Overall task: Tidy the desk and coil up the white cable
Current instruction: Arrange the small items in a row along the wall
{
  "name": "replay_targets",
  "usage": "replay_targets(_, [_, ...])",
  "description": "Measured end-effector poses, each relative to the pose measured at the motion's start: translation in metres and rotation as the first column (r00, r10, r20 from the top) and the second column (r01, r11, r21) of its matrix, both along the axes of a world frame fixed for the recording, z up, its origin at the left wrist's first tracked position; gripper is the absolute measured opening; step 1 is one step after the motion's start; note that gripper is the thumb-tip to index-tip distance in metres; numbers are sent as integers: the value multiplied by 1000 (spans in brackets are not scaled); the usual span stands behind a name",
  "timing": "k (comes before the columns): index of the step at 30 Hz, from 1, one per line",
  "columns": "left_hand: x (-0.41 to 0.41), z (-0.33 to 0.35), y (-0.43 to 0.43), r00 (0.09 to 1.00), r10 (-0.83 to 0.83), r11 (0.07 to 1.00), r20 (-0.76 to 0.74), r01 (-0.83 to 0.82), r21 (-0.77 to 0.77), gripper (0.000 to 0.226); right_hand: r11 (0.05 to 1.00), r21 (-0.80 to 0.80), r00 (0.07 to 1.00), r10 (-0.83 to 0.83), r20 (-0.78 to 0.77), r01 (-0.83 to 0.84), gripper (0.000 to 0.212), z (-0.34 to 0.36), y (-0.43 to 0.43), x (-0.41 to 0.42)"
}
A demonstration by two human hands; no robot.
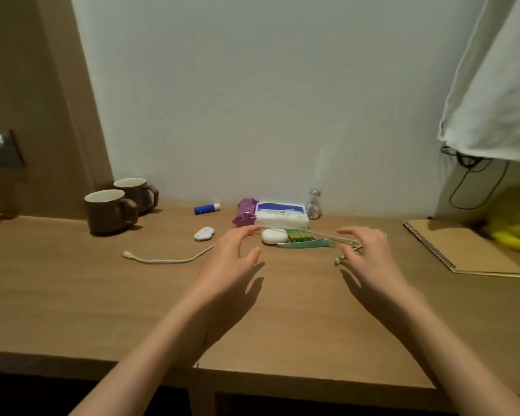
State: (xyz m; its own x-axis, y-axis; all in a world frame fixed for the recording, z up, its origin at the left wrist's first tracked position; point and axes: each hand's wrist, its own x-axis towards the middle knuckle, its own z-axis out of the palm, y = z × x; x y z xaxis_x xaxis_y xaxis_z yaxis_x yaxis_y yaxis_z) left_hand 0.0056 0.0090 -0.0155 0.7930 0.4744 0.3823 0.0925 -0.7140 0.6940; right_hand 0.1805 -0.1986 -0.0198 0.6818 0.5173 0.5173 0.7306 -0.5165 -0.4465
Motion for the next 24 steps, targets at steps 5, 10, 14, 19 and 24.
replay_targets(5, [58, -11, 0, 997, -31, 997, -65, 36, 70, 50, 983, -105, 987, -156, -33, 152, 34, -11, -5, 49])
replay_targets(10, [93, -28, 11, 996, 13, 977, -83, 5, 213, 56, 982, -171, 984, -109, -139, 85, 37, -21, 4, 67])
replay_targets(14, [109, -37, 25, 994, 63, 958, -92, -35, 285, 54, 990, -143, 988, -28, -151, 6, 25, -28, 9, 67])
replay_targets(19, [116, -41, 38, 999, 40, 933, 23, -46, 357, 39, 988, -151, 988, -19, -152, -4, 19, -32, 9, 71])
replay_targets(24, [114, -42, 43, 995, 2, 922, 102, -41, 384, 24, 988, -132, 992, -88, -85, 76, 22, -25, 17, 71])
